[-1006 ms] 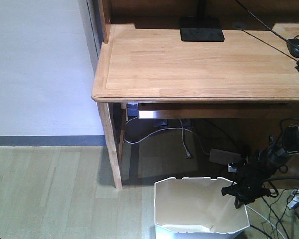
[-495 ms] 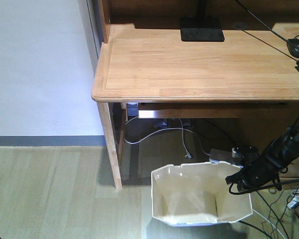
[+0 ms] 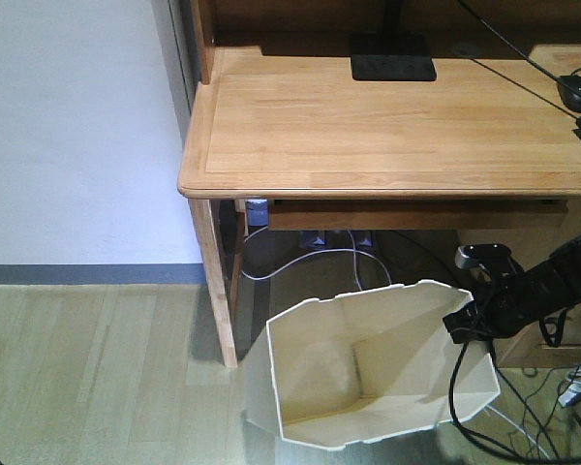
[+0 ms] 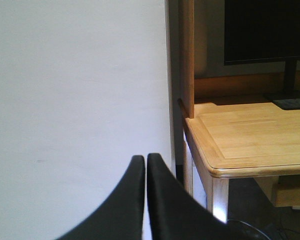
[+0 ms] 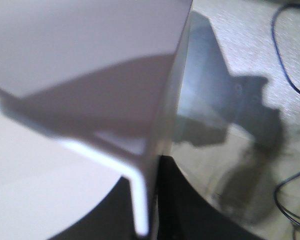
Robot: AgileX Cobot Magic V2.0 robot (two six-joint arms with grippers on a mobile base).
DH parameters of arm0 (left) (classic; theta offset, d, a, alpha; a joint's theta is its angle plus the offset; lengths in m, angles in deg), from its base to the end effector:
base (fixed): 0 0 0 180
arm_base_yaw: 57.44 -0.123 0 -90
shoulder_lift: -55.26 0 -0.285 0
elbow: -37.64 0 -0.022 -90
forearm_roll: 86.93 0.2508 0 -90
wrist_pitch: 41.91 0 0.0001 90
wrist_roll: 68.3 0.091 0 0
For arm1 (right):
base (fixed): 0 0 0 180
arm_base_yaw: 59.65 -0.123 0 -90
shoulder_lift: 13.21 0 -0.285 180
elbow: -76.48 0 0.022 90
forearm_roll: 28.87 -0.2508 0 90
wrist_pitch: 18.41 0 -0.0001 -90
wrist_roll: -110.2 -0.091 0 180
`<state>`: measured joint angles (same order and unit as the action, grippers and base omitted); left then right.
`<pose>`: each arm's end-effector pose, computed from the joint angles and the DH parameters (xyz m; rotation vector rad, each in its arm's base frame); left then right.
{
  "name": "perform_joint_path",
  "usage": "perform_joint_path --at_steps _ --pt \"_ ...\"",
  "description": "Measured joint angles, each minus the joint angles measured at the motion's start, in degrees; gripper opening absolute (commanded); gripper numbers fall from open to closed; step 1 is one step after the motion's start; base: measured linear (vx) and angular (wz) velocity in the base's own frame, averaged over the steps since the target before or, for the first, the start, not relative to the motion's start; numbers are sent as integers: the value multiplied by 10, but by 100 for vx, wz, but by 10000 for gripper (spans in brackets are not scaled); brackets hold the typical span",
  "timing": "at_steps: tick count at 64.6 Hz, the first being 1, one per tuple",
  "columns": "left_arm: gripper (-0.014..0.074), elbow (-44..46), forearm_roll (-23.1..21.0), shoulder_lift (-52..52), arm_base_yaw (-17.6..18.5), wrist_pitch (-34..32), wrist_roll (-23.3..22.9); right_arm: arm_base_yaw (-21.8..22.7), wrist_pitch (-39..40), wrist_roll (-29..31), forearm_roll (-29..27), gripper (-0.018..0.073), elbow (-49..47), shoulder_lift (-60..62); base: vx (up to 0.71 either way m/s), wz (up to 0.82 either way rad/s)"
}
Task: Move trash bin to bedside with robot
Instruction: 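Hold the bin in the right gripper while the base turns toward the bed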
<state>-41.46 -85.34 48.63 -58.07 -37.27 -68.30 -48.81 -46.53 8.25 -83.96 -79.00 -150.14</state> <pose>0.0564 0.0008 0.1958 0.0114 1.5773 0.0321 0.3121 -0.0239 0.0030 -0.4060 2.9118 0.5475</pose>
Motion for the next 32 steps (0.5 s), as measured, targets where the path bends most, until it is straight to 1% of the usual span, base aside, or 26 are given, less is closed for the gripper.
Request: perform_joint_path --at_steps 13,32 --pt "-6 0 0 0 0 0 0 -1 -53 8 -8 -5 9 33 0 0" --pt "-6 0 0 0 0 0 0 -2 -56 8 -8 -5 9 35 0 0"
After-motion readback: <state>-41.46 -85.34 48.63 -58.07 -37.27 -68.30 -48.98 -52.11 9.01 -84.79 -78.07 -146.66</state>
